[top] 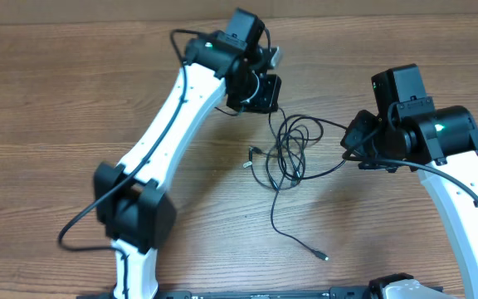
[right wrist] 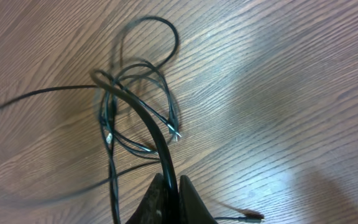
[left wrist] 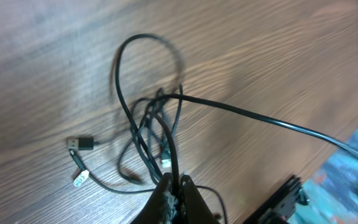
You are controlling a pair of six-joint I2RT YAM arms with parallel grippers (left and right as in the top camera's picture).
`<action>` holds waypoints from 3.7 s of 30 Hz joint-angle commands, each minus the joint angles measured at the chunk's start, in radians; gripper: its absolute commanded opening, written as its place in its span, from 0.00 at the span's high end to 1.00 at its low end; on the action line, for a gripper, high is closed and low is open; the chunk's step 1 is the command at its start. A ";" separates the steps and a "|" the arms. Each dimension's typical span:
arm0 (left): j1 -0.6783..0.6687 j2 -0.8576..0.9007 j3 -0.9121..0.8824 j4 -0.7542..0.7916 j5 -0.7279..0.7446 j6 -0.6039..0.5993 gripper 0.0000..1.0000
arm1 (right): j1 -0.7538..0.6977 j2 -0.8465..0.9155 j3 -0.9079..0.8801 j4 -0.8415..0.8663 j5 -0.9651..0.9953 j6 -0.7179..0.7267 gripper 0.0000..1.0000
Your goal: Untangle cables
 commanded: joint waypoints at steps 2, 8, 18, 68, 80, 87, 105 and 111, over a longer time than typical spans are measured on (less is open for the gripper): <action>0.051 -0.176 0.035 0.011 -0.016 -0.008 0.96 | -0.005 0.013 0.030 0.005 0.003 -0.022 0.96; 0.191 -0.371 0.035 0.017 -0.080 -0.006 0.96 | -0.005 0.028 0.030 -0.021 0.003 -0.021 0.96; 0.500 -0.540 0.035 0.020 0.003 0.025 0.96 | -0.005 0.035 -0.095 -0.013 0.063 -0.010 0.96; 0.107 0.013 0.034 -0.268 0.134 0.487 0.60 | -0.247 0.035 0.007 0.039 -0.305 -0.363 0.34; -0.042 0.261 0.034 -0.375 0.128 0.699 0.53 | -0.247 0.035 0.007 0.035 -0.305 -0.363 0.25; -0.069 0.353 0.034 -0.379 0.015 0.699 0.48 | -0.247 0.035 0.007 0.032 -0.305 -0.378 0.25; -0.109 0.449 0.034 -0.257 -0.096 0.542 0.57 | -0.247 0.035 0.007 0.033 -0.306 -0.381 0.24; -0.110 0.450 0.034 -0.188 -0.157 0.377 0.87 | -0.246 0.035 0.006 0.032 -0.306 -0.381 0.24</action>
